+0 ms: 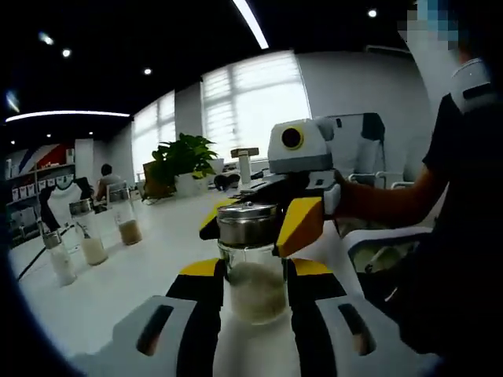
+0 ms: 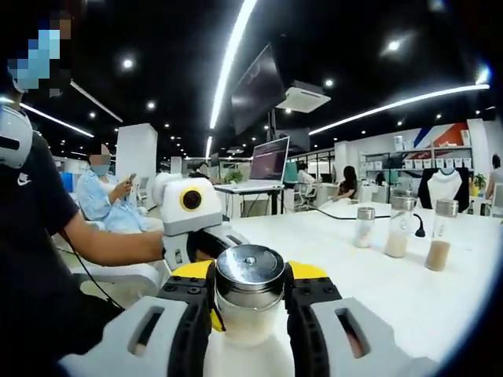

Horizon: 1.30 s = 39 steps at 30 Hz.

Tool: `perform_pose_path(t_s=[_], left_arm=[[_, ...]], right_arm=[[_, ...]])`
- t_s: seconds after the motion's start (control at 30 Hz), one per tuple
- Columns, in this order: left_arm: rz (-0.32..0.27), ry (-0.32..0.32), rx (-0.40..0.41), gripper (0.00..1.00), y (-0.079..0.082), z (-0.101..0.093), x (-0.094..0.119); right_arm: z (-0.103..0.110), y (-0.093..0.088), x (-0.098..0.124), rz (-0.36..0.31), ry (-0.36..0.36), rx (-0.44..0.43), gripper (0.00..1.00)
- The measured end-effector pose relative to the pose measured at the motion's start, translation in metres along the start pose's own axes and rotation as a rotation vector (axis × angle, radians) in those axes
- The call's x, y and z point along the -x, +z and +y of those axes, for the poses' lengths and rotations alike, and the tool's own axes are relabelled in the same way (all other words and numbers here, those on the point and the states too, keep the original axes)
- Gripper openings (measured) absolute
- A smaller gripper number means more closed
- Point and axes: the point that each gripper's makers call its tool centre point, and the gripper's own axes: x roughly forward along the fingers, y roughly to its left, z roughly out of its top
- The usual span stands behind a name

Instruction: Rotate the seasoning bottle until the label or dispensing opening points toward the visible target arrow and the bottle remains upright within the marked orientation range

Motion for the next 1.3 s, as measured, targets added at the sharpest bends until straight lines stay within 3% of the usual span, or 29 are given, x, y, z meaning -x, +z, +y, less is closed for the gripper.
perform_pose_path(t_s=[0.1,0.3,0.37,0.57,0.67,0.77,0.93,1.07,1.2,1.3], left_arm=[[-0.019,0.002,-0.016,0.34,0.001,0.002,0.0],[-0.069,0.099,-0.01,0.37,0.007,0.009,-0.003],[-0.048,0.155,-0.042,0.38,0.004,0.009,-0.006],[-0.021,0.329,0.035,0.43,0.001,0.027,-0.004],[-0.03,0.415,0.074,0.45,0.001,0.034,-0.003],[-0.042,0.516,0.035,0.46,0.003,0.041,0.0],[-0.051,0.56,0.02,0.45,0.006,0.043,-0.002],[-0.058,0.619,0.03,0.46,0.006,0.049,0.001],[-0.091,0.68,0.027,0.46,0.009,0.052,0.004],[-0.08,0.713,-0.006,0.45,0.01,0.052,0.004]], right_arm=[[-0.001,0.001,0.0,-0.007,-0.019,-0.018,0.32],[-0.01,0.01,-0.001,-0.054,-0.111,-0.012,0.32],[-0.011,0.011,-0.002,-0.055,-0.129,-0.005,0.31],[-0.022,0.017,-0.002,-0.07,-0.221,0.004,0.31],[-0.03,0.019,-0.001,-0.059,-0.307,0.036,0.31],[-0.035,0.021,-0.002,-0.052,-0.387,0.045,0.31],[-0.033,0.025,-0.008,-0.063,-0.413,0.049,0.32],[-0.04,0.026,-0.009,-0.059,-0.486,0.045,0.32],[-0.043,0.029,-0.008,-0.103,-0.537,0.007,0.32],[-0.04,0.028,-0.011,-0.121,-0.544,-0.012,0.32]])
